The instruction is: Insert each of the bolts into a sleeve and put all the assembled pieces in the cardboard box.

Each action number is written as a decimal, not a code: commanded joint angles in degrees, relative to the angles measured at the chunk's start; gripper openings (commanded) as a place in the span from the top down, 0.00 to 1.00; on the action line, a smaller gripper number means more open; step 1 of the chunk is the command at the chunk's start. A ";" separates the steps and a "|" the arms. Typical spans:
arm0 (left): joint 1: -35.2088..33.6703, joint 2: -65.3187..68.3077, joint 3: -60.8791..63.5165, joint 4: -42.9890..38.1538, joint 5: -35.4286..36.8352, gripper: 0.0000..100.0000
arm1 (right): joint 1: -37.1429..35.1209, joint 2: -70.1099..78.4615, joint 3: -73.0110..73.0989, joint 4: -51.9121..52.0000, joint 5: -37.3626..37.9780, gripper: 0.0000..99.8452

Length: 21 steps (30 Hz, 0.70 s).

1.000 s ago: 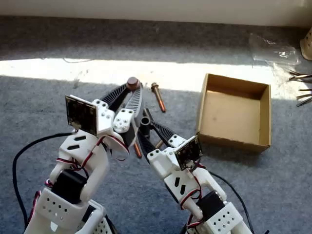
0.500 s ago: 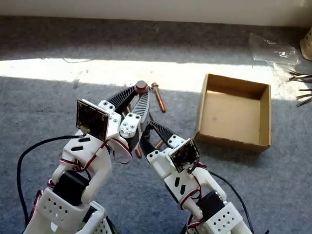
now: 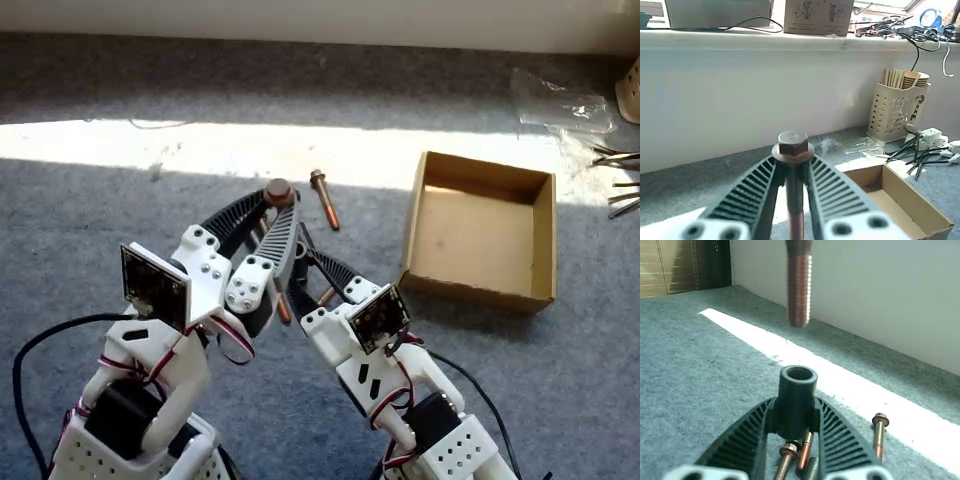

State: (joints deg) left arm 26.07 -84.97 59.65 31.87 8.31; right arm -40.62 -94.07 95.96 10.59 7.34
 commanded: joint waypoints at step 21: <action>2.07 -1.80 -0.75 4.84 -0.44 1.00 | -0.40 -0.31 7.25 -0.04 1.14 1.00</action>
State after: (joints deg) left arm 27.21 -85.58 59.65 36.62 8.31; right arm -40.62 -94.07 95.96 10.59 7.34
